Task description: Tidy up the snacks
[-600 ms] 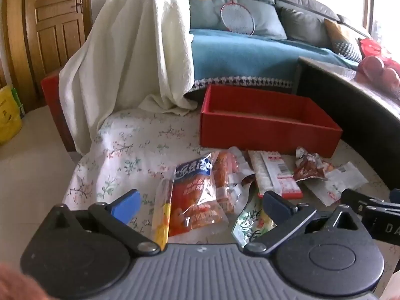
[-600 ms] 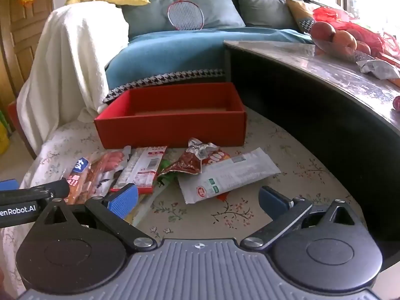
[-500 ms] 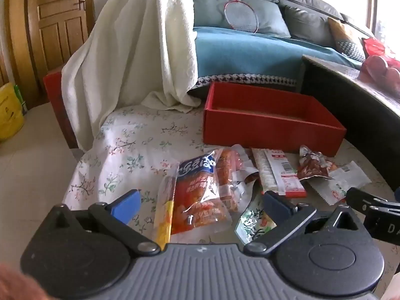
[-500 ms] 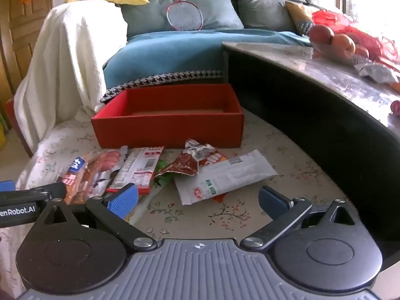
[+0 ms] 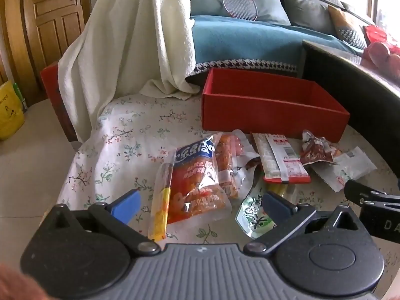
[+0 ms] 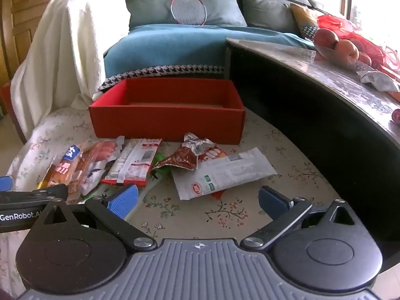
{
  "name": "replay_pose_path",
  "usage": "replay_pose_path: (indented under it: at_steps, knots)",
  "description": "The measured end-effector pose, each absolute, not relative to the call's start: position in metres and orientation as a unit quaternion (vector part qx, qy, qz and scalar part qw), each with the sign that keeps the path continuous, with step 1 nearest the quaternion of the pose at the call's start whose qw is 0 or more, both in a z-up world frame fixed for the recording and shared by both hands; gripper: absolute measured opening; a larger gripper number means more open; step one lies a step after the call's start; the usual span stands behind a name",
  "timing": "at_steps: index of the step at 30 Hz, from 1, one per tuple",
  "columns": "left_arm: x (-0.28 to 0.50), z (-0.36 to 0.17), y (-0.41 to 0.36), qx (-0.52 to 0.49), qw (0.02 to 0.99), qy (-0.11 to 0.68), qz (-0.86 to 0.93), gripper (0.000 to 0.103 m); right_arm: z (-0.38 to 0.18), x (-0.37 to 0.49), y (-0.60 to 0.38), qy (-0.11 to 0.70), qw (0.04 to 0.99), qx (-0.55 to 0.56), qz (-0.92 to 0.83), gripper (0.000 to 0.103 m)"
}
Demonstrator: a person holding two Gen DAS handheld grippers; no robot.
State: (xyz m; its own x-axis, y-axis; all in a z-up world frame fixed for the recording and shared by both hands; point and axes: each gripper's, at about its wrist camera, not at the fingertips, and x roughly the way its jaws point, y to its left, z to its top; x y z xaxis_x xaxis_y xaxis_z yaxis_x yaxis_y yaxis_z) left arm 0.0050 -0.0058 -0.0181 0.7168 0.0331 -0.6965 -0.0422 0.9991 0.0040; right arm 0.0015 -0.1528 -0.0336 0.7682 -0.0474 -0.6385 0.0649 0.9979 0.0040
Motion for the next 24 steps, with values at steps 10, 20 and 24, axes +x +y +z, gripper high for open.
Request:
replay_pose_path:
  at_steps: [10, 20, 24]
  knots:
    - [0.0065, -0.0202, -0.0072, 0.001, 0.925, 0.38, 0.02, 0.099, -0.0359, 0.0034, -0.1475, 0.348, 0.937, 0.001, -0.025, 0.103]
    - [0.0077, -0.0229, -0.008, 0.002, 0.922, 0.386, 0.024, 0.099, -0.0386, 0.0058, -0.1463, 0.354, 0.935, 0.001, -0.026, 0.103]
    - [0.0074, -0.0233, -0.0086, 0.004, 0.922, 0.386, 0.025, 0.099, -0.04, 0.0071, -0.1459, 0.357, 0.934, 0.005, -0.023, 0.103]
